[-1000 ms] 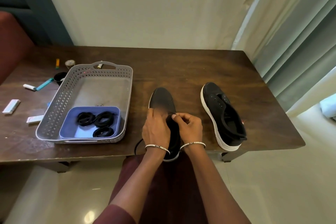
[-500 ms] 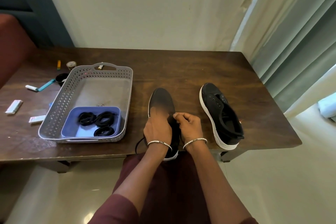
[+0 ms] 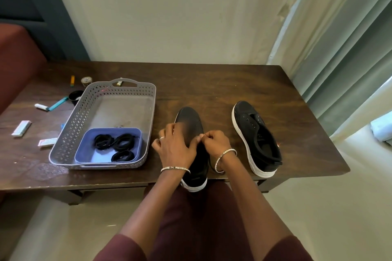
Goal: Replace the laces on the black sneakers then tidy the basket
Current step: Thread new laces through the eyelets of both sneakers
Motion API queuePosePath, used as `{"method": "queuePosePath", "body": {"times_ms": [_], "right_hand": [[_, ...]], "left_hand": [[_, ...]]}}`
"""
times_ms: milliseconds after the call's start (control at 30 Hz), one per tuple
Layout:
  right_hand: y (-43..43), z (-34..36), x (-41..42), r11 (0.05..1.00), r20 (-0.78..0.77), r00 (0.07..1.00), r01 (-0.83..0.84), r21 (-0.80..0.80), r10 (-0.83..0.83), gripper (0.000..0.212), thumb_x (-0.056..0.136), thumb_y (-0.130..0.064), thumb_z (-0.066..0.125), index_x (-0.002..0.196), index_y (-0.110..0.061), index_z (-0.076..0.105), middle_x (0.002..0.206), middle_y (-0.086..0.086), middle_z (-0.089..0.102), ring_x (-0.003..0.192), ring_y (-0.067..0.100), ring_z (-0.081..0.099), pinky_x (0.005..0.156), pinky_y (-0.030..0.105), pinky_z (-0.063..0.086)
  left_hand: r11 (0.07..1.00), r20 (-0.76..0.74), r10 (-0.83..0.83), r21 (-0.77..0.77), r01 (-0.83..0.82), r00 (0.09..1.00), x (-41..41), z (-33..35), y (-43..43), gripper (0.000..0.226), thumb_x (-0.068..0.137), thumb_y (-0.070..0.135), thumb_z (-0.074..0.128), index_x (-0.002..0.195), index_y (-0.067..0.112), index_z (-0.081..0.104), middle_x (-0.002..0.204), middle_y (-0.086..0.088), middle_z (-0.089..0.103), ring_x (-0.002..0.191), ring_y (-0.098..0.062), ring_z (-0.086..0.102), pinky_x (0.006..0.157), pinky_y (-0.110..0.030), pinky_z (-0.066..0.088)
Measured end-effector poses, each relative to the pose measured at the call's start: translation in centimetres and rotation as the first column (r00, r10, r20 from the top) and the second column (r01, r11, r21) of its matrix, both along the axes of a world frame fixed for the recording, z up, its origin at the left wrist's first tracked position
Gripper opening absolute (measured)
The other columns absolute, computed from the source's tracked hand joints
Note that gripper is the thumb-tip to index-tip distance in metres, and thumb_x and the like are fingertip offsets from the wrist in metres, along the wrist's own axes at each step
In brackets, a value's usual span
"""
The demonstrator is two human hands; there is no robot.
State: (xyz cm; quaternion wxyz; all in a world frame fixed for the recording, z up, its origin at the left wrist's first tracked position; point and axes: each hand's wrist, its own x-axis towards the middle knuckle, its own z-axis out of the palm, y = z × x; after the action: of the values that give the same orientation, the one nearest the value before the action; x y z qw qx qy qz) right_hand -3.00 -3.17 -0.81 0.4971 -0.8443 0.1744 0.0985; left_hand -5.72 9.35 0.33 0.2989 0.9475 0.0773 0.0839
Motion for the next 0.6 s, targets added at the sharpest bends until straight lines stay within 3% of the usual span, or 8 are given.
{"method": "queuePosePath", "body": {"times_ms": [100,233,367,500,600], "right_hand": [[0.1,0.6,0.4,0.997,-0.113,0.993,-0.034,0.065,0.041,0.032,0.093,-0.023,0.058,0.062,-0.015,0.06,0.067,0.006,0.061,0.074,0.027,0.058,0.075,0.043,0.049],[0.0,1.2,1.5,0.998,-0.157,0.987,-0.018,0.059,0.027,0.024,0.09,-0.018,0.061,0.066,-0.013,0.062,0.074,0.009,0.062,0.076,0.026,0.056,0.072,0.04,0.046],[0.0,2.2,1.6,0.998,-0.177,0.984,0.04,0.054,-0.029,0.015,0.08,-0.013,0.059,0.07,-0.007,0.068,0.072,0.011,0.066,0.07,0.025,0.06,0.066,0.037,0.05],[-0.4,3.4,1.0,0.976,-0.156,0.983,0.123,0.178,-0.096,0.02,0.093,-0.005,0.053,0.075,-0.005,0.062,0.068,0.011,0.066,0.059,0.018,0.059,0.057,0.028,0.048],[-0.5,5.1,0.6,0.941,-0.108,0.991,0.114,0.319,-0.084,0.022,0.098,-0.002,0.05,0.078,-0.007,0.058,0.078,0.012,0.065,0.061,0.015,0.057,0.058,0.024,0.045]], "left_hand": [[0.996,-0.074,0.092,-0.014,-0.093,0.993,-1.7,-1.0,-0.5,0.078,0.066,0.064,0.077,0.129,0.029,0.046,0.132,0.004,0.044,0.125,-0.024,0.04,0.096,-0.043,0.03],[0.961,-0.12,0.268,-0.037,-0.274,0.956,-2.7,-1.6,-0.8,0.096,0.052,0.077,0.077,0.122,0.021,0.043,0.123,-0.004,0.047,0.118,-0.028,0.044,0.09,-0.047,0.036],[0.949,-0.11,0.312,-0.022,-0.316,0.944,-2.8,-1.7,-1.0,0.096,0.049,0.079,0.076,0.116,0.019,0.043,0.116,-0.004,0.051,0.113,-0.029,0.049,0.086,-0.046,0.037],[0.956,-0.069,0.289,-0.027,-0.292,0.955,-3.0,-1.8,-0.9,0.083,0.055,0.073,0.078,0.111,0.022,0.043,0.113,-0.001,0.053,0.11,-0.026,0.051,0.084,-0.044,0.036],[0.976,-0.033,0.212,-0.04,-0.214,0.977,-2.9,-2.1,-0.8,0.069,0.063,0.067,0.078,0.11,0.027,0.046,0.112,0.002,0.052,0.11,-0.024,0.051,0.083,-0.04,0.032]]}}
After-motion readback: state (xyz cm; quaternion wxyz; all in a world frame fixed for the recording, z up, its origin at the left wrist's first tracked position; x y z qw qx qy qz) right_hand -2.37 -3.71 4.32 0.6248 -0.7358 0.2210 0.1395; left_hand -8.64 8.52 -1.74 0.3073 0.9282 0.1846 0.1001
